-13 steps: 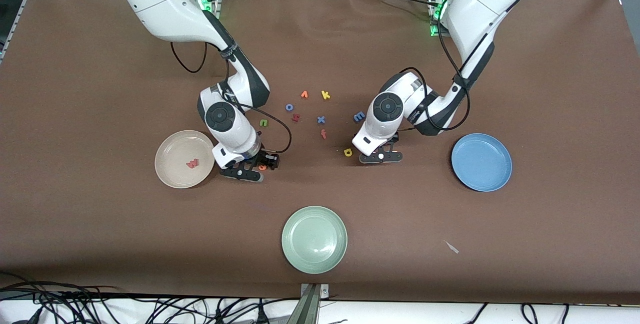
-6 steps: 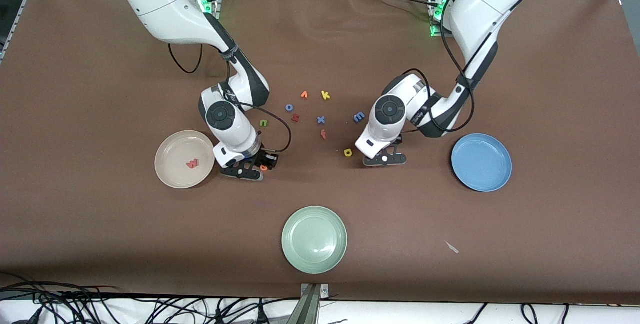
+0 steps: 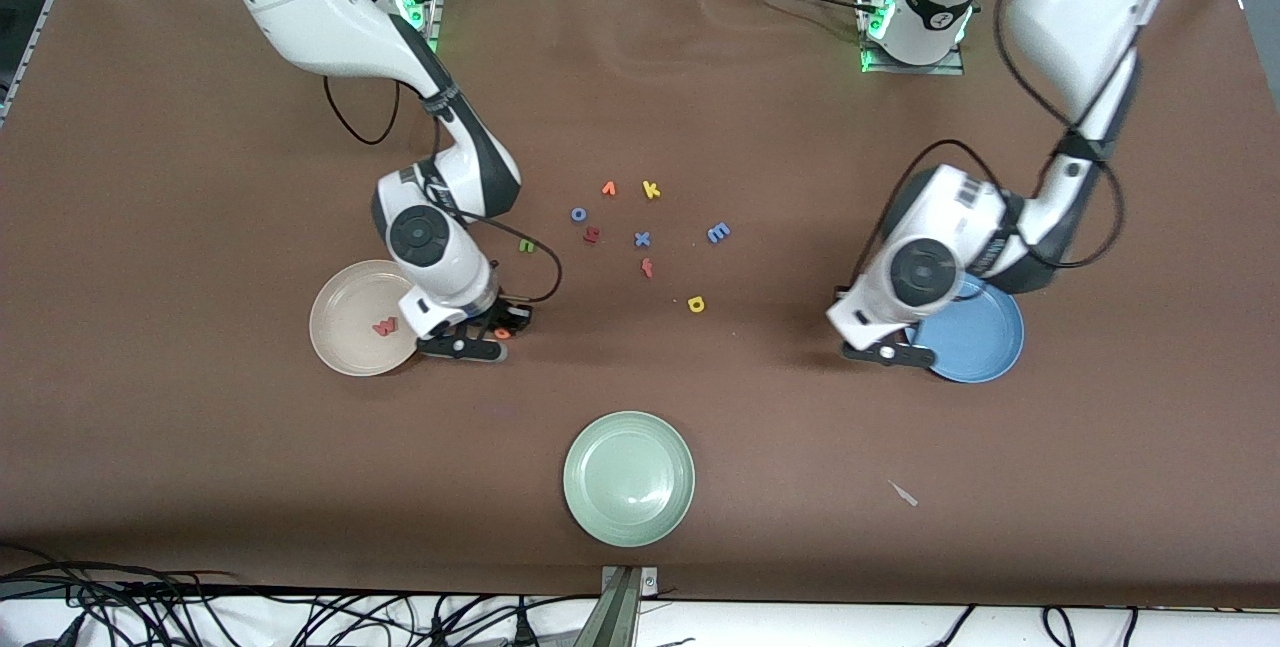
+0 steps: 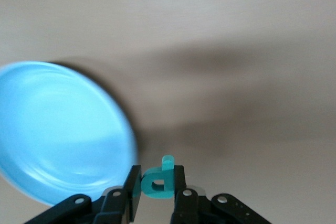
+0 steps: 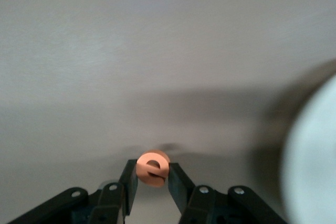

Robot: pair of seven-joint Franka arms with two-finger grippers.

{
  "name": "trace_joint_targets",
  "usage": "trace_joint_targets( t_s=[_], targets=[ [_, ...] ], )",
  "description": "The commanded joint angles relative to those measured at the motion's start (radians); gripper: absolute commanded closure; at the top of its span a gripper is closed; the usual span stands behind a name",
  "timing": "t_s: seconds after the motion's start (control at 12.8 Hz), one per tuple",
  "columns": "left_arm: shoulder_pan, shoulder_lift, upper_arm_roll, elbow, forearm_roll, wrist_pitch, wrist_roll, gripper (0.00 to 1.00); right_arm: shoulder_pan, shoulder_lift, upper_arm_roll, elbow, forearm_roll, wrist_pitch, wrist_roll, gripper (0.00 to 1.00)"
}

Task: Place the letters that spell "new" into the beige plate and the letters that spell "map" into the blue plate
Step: 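Place the e with the right gripper while the left gripper places the d, then grasp the u with the right gripper while the left gripper grasps the m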

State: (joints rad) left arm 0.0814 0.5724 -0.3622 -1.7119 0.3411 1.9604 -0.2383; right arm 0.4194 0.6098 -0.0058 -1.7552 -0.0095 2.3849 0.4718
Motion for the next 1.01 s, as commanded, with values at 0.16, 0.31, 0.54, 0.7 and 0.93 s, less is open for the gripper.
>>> trace_joint_targets(
  t_s=[0.16, 0.31, 0.54, 0.7, 0.93],
  targets=[
    [0.143, -0.023, -0.011, -0.078, 0.025, 0.036, 0.237, 1.00, -0.096, -0.290, -0.054, -0.290, 0.003, -0.070, -0.302, 0.86],
    [0.178, -0.035, -0.012, -0.162, 0.026, 0.156, 0.232, 0.84, -0.123, -0.323, -0.065, -0.400, 0.002, 0.024, -0.346, 0.75],
    [0.179, -0.084, -0.032, -0.158, 0.007, 0.137, 0.225, 0.00, -0.137, -0.315, -0.065, -0.501, 0.002, 0.212, -0.390, 0.41],
    [0.178, -0.114, -0.089, -0.152, -0.098, 0.106, 0.139, 0.00, -0.137, -0.320, -0.063, -0.495, 0.002, 0.211, -0.374, 0.35],
    [0.163, -0.103, -0.222, -0.167, -0.114, 0.132, -0.155, 0.00, -0.137, -0.323, 0.011, -0.477, 0.003, 0.192, -0.221, 0.35]
  ],
)
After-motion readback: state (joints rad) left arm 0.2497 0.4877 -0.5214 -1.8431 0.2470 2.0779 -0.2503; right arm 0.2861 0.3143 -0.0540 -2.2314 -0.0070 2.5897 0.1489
